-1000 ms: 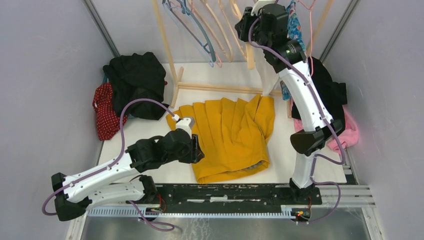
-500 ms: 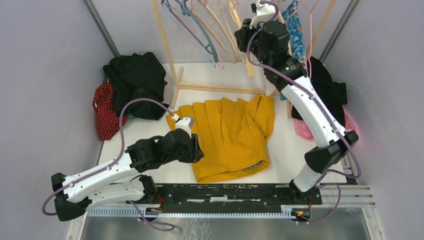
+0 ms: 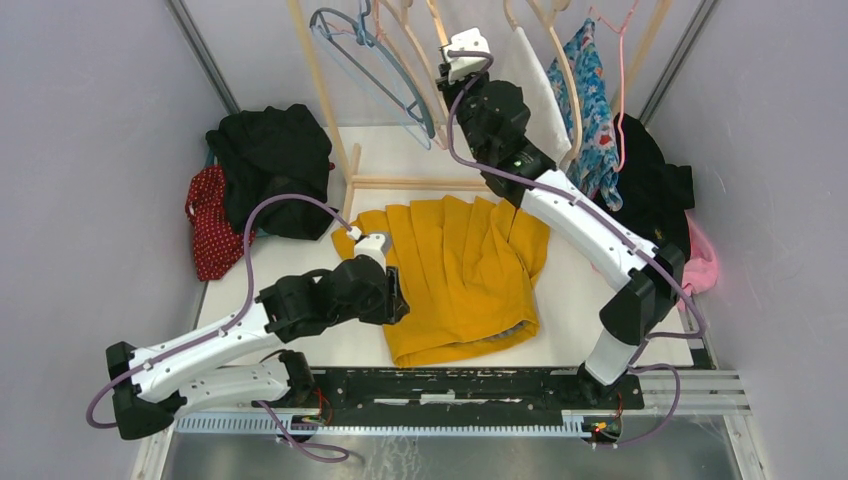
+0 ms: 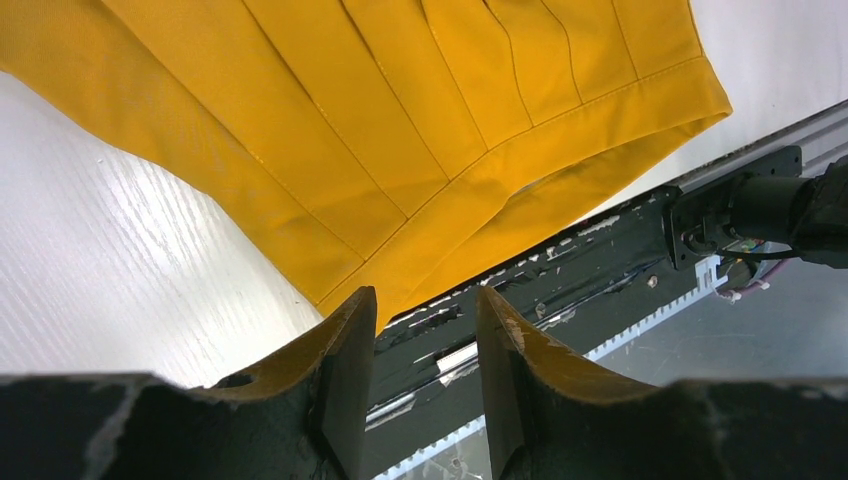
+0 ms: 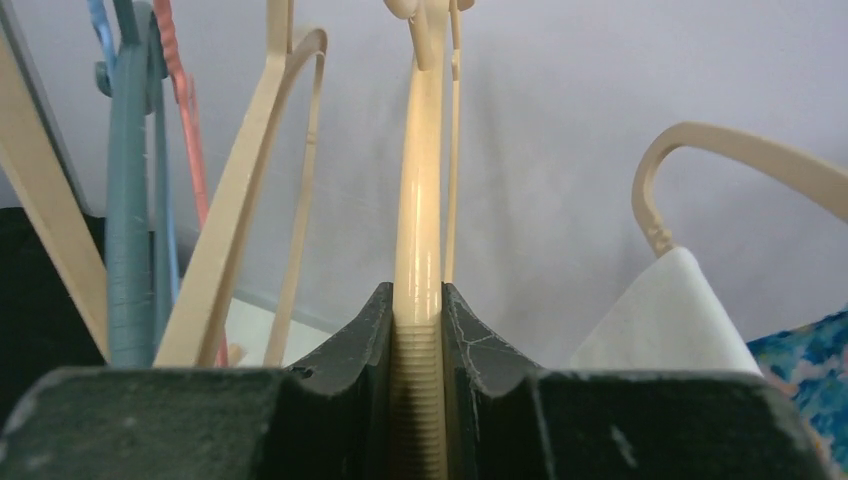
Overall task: Place the skirt on the hanger
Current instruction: Pick up the hanger from the clothesline.
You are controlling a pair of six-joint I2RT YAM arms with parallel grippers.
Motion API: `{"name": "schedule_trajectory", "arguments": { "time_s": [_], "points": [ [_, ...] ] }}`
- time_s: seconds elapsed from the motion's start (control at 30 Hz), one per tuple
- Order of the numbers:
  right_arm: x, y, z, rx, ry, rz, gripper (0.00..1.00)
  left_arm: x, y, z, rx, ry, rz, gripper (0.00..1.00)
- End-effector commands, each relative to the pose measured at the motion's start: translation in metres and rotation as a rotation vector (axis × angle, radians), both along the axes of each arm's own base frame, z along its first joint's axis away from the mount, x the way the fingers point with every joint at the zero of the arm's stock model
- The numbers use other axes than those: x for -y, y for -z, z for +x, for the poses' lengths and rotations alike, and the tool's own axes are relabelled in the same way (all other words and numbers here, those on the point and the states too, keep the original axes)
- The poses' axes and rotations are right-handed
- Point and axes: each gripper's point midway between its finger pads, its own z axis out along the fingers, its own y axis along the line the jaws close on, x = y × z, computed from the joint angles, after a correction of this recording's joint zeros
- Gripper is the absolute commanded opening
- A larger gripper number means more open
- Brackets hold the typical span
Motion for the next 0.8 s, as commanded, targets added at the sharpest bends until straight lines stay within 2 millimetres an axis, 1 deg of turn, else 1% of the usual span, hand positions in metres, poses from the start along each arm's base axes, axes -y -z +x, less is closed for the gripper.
{"name": "schedule_trajectory", "arguments": {
  "time_s": [0.0,0.13,0.23,0.4,0.5,0.7,0.77],
  "points": [
    [0.015,-0.048,-0.006,0.201,0.111,0.004,0.02,0.006,-0.020,0.011,0.066,0.016,-0.017,0.48],
    [0.028,-0.052,-0.008,0.225,0.188,0.016,0.01,0.008,-0.017,0.013,0.059,0.018,-0.014,0.48],
    [0.035,-0.053,-0.012,0.239,0.210,0.014,0.01,0.010,-0.015,0.014,0.052,0.023,-0.014,0.48],
    [0.042,-0.049,-0.022,0.238,0.196,0.018,0.01,0.013,-0.013,0.014,0.047,0.028,-0.017,0.48],
    [0.050,-0.051,-0.032,0.226,0.182,0.047,0.01,0.014,-0.013,0.014,0.044,0.026,-0.023,0.48],
    [0.070,-0.044,-0.041,0.128,0.127,0.130,0.01,0.013,-0.012,0.012,0.039,0.026,-0.033,0.48],
    [0.076,-0.034,-0.044,0.058,0.109,0.130,0.01,0.013,-0.012,0.012,0.039,0.027,-0.033,0.48]
  ]
}}
